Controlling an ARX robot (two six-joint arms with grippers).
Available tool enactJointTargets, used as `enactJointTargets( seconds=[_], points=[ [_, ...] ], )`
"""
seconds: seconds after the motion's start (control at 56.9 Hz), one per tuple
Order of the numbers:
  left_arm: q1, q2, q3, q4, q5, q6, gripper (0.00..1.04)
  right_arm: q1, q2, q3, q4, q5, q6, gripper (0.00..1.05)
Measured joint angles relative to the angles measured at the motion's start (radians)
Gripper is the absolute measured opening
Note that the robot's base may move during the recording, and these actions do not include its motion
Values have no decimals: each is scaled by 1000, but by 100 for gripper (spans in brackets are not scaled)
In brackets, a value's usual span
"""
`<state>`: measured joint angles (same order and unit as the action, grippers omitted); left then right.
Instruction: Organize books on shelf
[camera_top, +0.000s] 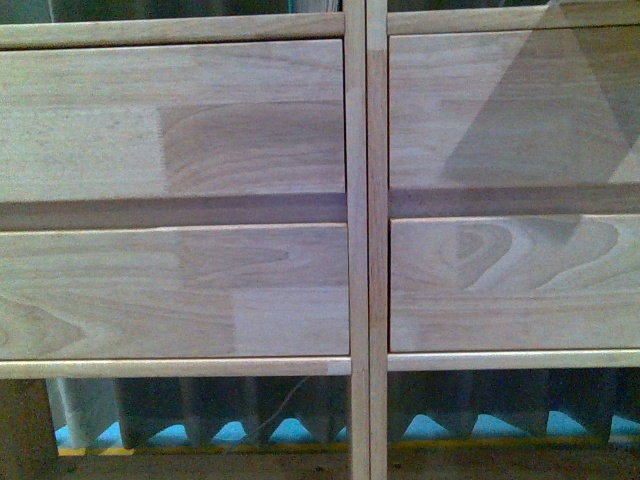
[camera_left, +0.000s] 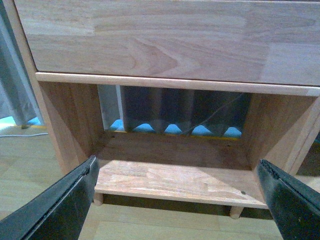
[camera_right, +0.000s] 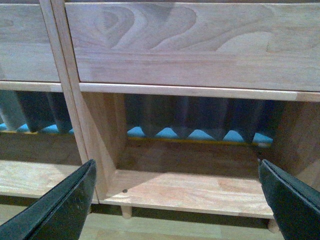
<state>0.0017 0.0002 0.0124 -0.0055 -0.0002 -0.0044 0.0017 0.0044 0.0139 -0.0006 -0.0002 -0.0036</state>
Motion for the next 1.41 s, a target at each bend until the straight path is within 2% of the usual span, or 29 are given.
enactJointTargets(
  seconds=[0.685,0.773,0.791,0.843,0.914,1.001,1.107,1.23,1.405],
  points=[
    [0,0,0,0,0,0,97,-2,1,0,-1,-7,4,98],
    [0,0,0,0,0,0,97,-73,91,34,-15,-246,150,98],
    [0,0,0,0,2,0,97,-86,150,53,21,-306,219,98],
    [0,0,0,0,0,0,97,-85,304,107,148,-371,371,98],
    [0,0,0,0,0,0,97,-52,513,195,339,-352,579,98],
    [0,0,0,0,0,0,97,-10,707,272,494,-314,711,98],
    [0,0,0,0,0,0,97,19,1025,401,672,-253,940,98],
    [0,0,0,0,0,0,97,1,1318,536,745,-167,1112,98],
    [0,0,0,0,0,0,97,-34,1466,650,777,-122,1219,98]
  ],
)
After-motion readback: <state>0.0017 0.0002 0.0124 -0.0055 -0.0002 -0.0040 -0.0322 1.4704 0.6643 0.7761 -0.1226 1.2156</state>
